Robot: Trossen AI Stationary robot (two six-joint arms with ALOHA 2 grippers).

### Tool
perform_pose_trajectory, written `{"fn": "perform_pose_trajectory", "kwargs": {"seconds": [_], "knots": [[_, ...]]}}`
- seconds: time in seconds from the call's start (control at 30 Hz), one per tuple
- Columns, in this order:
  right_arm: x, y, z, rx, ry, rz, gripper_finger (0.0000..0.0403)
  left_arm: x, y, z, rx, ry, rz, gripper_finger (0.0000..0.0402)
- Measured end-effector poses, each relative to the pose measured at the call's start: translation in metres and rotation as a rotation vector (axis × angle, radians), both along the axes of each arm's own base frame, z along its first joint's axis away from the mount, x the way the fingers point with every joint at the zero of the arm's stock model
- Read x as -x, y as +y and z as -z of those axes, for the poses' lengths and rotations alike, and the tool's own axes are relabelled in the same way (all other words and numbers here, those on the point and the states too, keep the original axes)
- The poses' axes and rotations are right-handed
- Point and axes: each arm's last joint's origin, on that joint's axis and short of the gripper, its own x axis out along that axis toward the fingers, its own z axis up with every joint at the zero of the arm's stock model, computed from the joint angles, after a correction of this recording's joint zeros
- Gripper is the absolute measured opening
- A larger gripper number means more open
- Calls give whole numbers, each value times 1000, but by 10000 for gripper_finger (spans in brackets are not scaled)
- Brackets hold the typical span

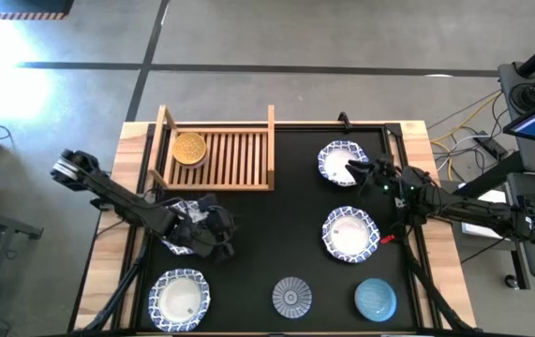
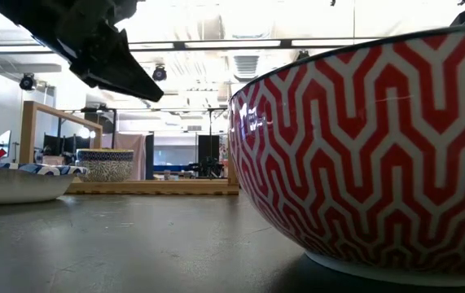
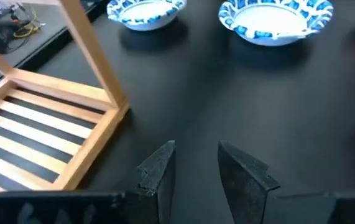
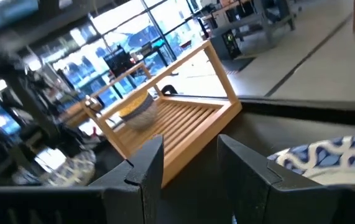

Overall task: Place and stack bowls onto a shelf
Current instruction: Stack the patterned light blue bowl on top of the patterned yellow bowl on the shelf

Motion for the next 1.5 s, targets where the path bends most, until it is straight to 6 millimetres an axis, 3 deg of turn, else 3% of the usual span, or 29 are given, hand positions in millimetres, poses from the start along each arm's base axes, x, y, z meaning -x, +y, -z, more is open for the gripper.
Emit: {"fn": "perform_pose_trajectory", "kwargs": {"seconds": [0.27,0.53,0.8,1.17,1.23,1.5], "knots": [[0,-1,-1,14,0,29,139,-2,-3,-3,-29,1,16,103],[0,0,0,-79,-48,0,139,-1,-1,-6,-64,-5,8,103],[0,0,-12,-59,-177,12,139,0,1,-7,-83,-1,14,103],[-2,3,-12,-306,-286,-120,139,2,2,-8,-102,14,18,103],[-3,4,-13,-355,-233,-137,139,2,2,-10,-111,13,25,103],[1,5,-48,-412,141,-86,139,3,2,-10,-108,21,42,103]]}}
